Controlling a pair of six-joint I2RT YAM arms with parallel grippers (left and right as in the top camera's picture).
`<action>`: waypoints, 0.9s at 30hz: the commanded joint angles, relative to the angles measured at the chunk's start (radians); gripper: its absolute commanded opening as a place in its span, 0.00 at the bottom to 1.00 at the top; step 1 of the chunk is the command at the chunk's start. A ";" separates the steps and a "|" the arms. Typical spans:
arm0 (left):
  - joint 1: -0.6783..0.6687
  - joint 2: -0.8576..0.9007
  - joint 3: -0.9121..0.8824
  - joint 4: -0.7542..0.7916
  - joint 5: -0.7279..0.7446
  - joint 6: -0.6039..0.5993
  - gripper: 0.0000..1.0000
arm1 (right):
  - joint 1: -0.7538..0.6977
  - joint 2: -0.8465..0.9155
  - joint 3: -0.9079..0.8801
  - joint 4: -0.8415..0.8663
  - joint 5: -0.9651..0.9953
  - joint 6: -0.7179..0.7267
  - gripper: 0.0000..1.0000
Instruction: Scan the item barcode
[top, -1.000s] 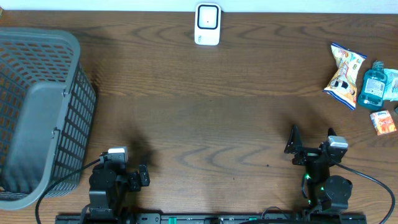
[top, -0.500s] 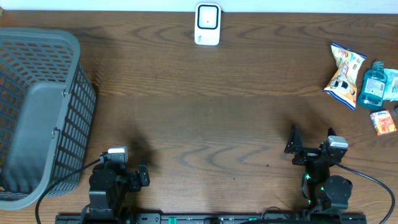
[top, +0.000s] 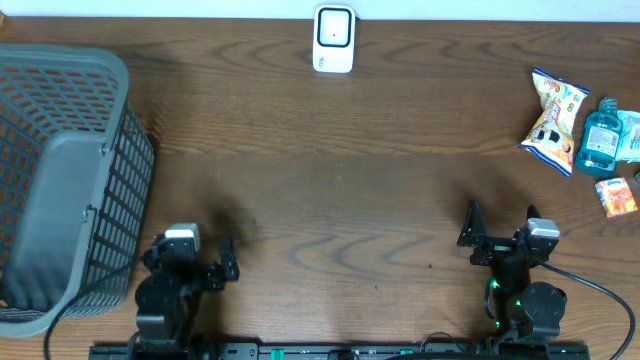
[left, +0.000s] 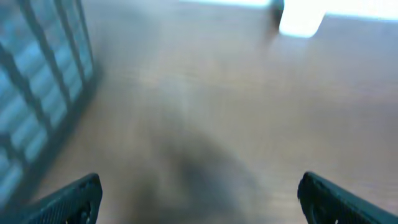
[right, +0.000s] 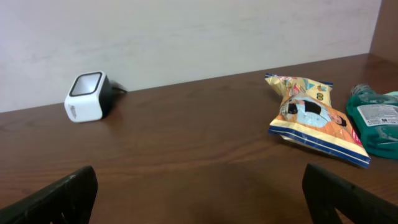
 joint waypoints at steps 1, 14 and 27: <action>-0.003 -0.011 -0.002 0.080 -0.002 0.009 0.98 | -0.009 -0.002 -0.002 -0.003 -0.005 0.010 0.99; -0.003 -0.011 -0.172 0.407 -0.014 0.105 0.98 | -0.009 -0.002 -0.002 -0.003 -0.006 0.010 0.99; -0.003 -0.011 -0.179 0.417 -0.037 0.130 0.98 | -0.009 -0.002 -0.002 -0.003 -0.006 0.010 0.99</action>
